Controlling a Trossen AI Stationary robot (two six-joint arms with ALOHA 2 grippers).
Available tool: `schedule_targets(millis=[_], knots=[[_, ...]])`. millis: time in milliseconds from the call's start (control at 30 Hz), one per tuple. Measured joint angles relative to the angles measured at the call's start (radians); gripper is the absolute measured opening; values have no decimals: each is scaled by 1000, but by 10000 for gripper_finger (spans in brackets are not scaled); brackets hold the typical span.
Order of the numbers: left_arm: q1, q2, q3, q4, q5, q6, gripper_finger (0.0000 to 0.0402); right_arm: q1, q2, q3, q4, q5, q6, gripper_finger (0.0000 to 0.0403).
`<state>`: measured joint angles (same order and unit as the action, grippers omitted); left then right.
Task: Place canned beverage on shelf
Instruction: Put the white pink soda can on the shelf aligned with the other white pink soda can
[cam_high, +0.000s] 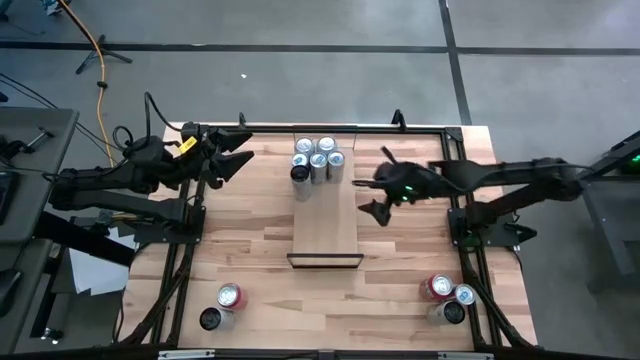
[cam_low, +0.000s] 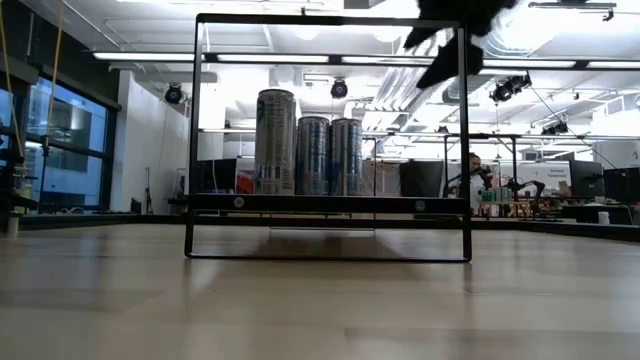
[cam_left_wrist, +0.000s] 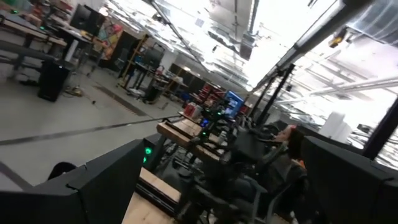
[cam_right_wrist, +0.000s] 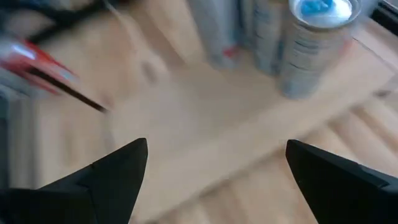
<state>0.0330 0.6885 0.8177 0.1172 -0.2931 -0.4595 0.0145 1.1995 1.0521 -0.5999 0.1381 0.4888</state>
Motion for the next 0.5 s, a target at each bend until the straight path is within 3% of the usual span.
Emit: schedule_targets(millis=[133, 333, 500], knots=[[0, 7, 0, 4, 2, -22, 394, 50, -133, -141, 284, 7, 39, 370], [-2, 35, 0, -14, 156, -21, 394, 75, -204, -257, 722, 10, -26, 370], [-9, 53, 0, -101, 160, 2, 394, 75, -197, -268, 798, 9, -108, 370]])
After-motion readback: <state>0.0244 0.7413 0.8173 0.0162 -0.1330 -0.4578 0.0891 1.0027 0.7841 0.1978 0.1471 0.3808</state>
